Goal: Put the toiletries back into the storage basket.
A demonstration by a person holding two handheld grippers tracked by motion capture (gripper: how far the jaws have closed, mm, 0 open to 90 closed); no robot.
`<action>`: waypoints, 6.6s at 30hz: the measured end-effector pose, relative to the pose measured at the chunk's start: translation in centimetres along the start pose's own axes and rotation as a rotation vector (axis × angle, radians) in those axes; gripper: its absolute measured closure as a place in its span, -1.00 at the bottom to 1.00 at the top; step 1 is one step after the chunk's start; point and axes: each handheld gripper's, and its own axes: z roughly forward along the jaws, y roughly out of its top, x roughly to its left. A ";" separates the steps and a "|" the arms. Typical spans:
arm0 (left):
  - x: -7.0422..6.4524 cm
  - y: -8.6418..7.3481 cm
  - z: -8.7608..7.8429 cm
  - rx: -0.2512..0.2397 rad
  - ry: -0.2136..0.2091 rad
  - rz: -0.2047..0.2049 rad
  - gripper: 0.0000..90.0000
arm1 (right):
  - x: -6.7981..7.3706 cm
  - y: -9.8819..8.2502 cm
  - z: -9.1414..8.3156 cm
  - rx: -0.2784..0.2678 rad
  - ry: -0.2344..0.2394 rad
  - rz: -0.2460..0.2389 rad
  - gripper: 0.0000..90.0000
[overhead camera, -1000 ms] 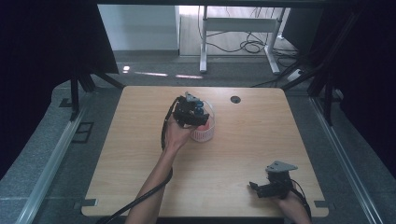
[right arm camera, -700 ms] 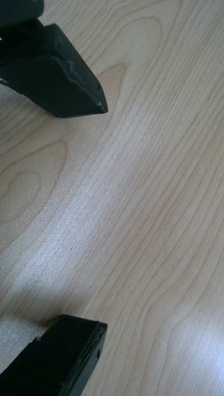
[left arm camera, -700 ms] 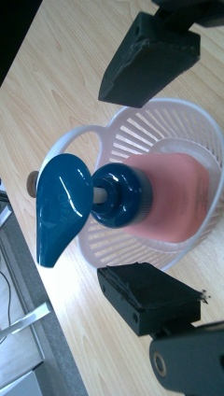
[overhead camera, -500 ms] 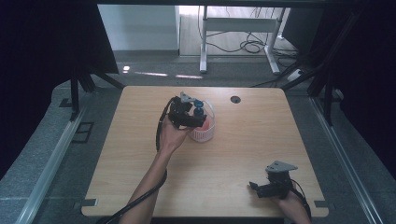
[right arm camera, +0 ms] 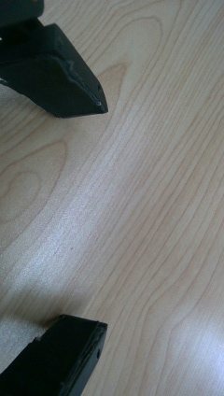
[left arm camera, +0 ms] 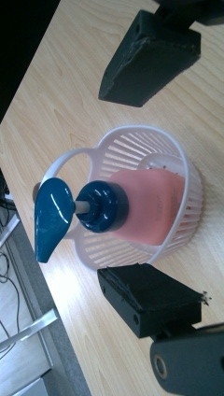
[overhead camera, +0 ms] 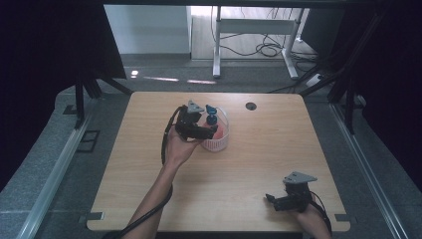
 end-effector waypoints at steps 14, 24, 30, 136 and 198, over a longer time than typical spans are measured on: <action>-0.1 -0.5 -2.0 -0.020 -0.028 0.002 -0.70 | 0.0 0.0 0.0 0.000 0.000 0.000 -1.00; -0.1 -1.3 -2.8 -0.025 -0.041 -0.004 -0.70 | 0.0 0.0 0.0 0.000 0.000 0.000 -1.00; -0.1 -1.8 -3.5 -0.039 -0.047 -0.014 -0.70 | 0.0 0.0 0.0 0.000 0.000 -0.001 -1.00; -0.8 -14.8 -12.2 -0.051 0.023 -0.045 -0.75 | 0.1 0.0 0.0 0.000 -0.007 0.009 -1.00; -1.4 -21.2 -6.5 0.183 0.060 -0.059 -0.75 | 0.1 0.0 0.0 -0.001 -0.008 0.009 -1.00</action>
